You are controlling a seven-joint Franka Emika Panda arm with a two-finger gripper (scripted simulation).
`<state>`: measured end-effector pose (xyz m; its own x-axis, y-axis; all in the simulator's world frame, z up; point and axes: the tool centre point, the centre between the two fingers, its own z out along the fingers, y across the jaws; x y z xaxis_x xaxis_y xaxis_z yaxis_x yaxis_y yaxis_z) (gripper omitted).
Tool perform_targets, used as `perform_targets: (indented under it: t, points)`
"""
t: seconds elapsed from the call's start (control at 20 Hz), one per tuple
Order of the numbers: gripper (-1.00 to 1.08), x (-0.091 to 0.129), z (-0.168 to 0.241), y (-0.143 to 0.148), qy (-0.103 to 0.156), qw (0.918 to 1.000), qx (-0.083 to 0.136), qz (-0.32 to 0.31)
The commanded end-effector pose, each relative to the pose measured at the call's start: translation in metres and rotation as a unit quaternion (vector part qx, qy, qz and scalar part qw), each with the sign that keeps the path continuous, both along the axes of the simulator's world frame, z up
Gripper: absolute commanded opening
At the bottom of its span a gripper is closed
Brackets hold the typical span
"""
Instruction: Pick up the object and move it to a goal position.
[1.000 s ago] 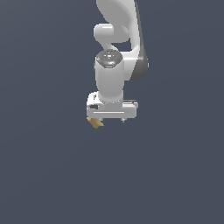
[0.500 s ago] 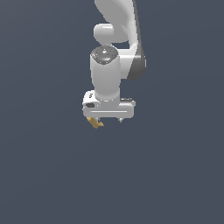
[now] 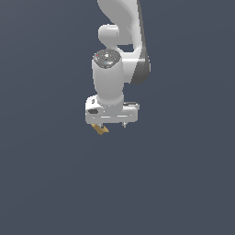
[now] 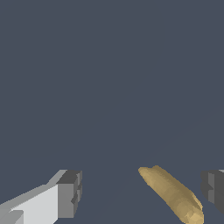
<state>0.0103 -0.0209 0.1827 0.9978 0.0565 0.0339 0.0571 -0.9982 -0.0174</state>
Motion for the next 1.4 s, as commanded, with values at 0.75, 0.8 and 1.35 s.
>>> perform_targets:
  t: [0.75,0.8,1.35]
  points:
    - [1.00,-0.024,-0.018,-0.032,0.003,0.9821,-0.009,0.188]
    - [1.00,-0.026,-0.019,-0.034,0.004,0.9798,-0.010,0.200]
    - [1.00,-0.044,-0.031,-0.054,0.006,0.9455,-0.014,0.325]
